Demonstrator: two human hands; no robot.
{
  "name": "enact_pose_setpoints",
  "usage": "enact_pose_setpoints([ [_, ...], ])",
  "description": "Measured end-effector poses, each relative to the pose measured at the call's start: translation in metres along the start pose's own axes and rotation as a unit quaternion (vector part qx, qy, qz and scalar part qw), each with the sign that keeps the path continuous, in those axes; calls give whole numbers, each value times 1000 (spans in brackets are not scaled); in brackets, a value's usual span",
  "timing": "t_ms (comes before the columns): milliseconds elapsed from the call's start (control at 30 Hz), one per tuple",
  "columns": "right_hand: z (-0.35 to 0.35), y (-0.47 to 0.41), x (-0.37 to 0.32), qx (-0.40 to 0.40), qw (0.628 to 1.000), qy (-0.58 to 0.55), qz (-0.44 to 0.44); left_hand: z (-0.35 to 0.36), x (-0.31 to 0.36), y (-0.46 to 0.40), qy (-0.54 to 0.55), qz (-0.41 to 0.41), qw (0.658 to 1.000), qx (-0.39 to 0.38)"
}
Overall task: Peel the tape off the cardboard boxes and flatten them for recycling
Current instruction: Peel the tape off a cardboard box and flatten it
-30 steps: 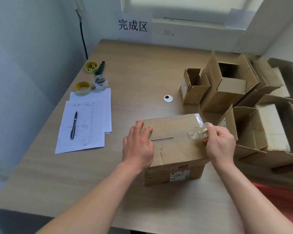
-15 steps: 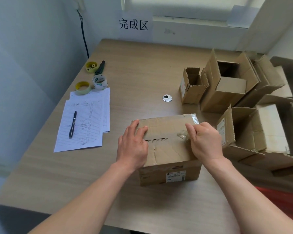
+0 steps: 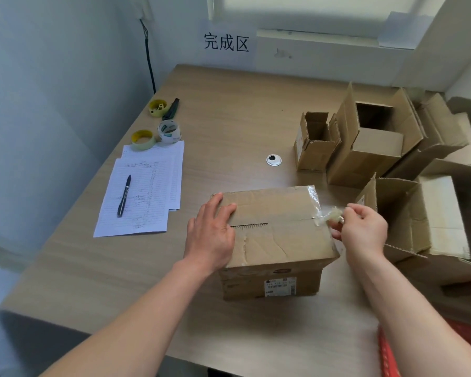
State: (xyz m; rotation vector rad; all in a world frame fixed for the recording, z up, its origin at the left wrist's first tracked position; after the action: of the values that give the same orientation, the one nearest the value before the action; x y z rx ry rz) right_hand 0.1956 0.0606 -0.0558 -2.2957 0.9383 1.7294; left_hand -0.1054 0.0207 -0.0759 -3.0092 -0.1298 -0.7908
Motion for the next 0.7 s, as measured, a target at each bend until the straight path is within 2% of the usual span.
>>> enact_pose_setpoints([
  [67,-3,-1,5,-18,1000,19,6,0,-3,1,-3,-1,1000,0],
  [133,1,5,-4,-37,994,83,-67,0,-2,2,-8,0,1000,2],
  [200,10,15,-13,-76,968,186,-151,0,0,1,-19,3,1000,1],
  [267,19,24,-14,-103,934,280,-198,-2,4,-1,-34,0,999,-1],
  [367,20,21,-13,-79,913,296,-269,-6,9,-2,-64,2,998,-3],
  [467,13,14,-12,-44,916,256,-306,-8,8,0,-77,1,997,-3],
  [533,4,8,-8,-8,952,175,-252,-9,8,0,-76,-2,997,-6],
  [600,2,-1,9,13,994,36,-100,-10,8,0,-77,-6,997,-12],
  [667,9,-3,27,5,999,-50,13,-10,7,2,-89,-1,996,-13],
  [700,11,-2,28,-5,999,-47,24,-12,8,3,-97,1,995,-14],
])
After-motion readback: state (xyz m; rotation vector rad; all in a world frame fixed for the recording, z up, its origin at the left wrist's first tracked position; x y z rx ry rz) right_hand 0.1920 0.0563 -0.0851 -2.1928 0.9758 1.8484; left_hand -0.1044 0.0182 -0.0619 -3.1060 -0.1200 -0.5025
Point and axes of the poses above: each hand's wrist, its own y-axis away from the middle knuckle, its own z-axis out of the palm, x = y × z, the point moved 6 cm from there along -y, towards the middle knuckle, and after that the axes turned 1 degree about z, right-handed, at the moved point
